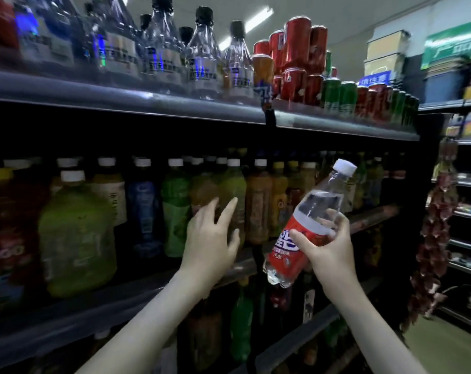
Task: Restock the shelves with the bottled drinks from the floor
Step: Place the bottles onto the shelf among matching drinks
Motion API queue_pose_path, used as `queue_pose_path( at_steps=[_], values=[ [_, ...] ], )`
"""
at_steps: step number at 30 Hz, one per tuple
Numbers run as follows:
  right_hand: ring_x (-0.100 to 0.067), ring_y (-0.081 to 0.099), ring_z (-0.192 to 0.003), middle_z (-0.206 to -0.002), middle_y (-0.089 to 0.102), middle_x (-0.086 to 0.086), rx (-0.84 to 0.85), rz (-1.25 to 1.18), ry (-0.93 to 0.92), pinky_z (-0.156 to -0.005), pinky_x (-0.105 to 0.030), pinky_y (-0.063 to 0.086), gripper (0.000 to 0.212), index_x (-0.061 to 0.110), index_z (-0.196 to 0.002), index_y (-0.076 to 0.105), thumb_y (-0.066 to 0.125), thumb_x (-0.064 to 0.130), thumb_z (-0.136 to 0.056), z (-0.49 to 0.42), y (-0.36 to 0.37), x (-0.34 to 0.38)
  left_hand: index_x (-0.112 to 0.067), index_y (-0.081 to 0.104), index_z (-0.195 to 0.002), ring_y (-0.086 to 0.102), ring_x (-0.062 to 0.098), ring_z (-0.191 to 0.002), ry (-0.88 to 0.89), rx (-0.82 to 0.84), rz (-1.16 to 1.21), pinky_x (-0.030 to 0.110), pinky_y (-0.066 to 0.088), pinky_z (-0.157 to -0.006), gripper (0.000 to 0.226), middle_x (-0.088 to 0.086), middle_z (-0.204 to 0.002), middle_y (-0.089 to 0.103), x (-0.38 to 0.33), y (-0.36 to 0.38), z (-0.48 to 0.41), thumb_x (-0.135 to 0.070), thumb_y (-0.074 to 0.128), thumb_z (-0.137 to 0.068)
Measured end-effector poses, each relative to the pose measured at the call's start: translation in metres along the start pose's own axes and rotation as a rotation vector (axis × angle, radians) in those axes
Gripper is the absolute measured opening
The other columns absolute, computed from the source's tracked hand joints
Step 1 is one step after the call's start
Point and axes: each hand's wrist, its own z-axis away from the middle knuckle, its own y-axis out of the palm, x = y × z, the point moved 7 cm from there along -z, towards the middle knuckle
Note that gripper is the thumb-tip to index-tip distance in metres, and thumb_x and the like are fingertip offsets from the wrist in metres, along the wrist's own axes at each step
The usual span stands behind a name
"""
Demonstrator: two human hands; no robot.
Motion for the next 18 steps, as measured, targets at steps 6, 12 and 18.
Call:
queue_pose_path(
  at_steps=[6,12,18],
  values=[
    [-0.012,0.059,-0.109,-0.127,0.052,0.001,0.059,0.045,-0.013,-0.09,-0.04,0.055,0.065,0.031,-0.124,0.044,0.082,0.019,-0.072,-0.079,-0.014,-0.034,-0.015,0.05,-0.138,0.056,0.038,-0.115,0.063,-0.045,-0.058,0.049,0.047,-0.092,0.063,0.02,-0.125,0.058,-0.033,0.057,-0.051,-0.02,0.074,-0.08],
    [-0.01,0.062,-0.103,-0.122,0.057,0.0,0.029,-0.034,0.028,-0.08,-0.029,0.055,0.063,0.026,-0.125,0.045,0.081,0.019,-0.074,-0.12,-0.04,-0.06,-0.016,0.046,-0.141,0.053,0.038,-0.117,0.069,-0.019,-0.116,0.051,0.047,-0.093,0.068,0.022,-0.126,0.056,-0.058,0.106,-0.071,-0.022,0.075,-0.079],
    [-0.016,0.064,-0.103,-0.119,0.06,-0.001,0.042,-0.096,0.062,-0.084,-0.041,0.057,0.07,0.028,-0.126,0.045,0.084,0.023,-0.069,-0.163,-0.061,-0.083,-0.028,0.019,-0.152,0.009,0.043,-0.143,-0.112,-0.045,-0.187,0.052,0.023,-0.113,0.081,0.028,-0.155,0.01,-0.057,0.124,-0.094,-0.025,0.065,-0.086]
  ],
)
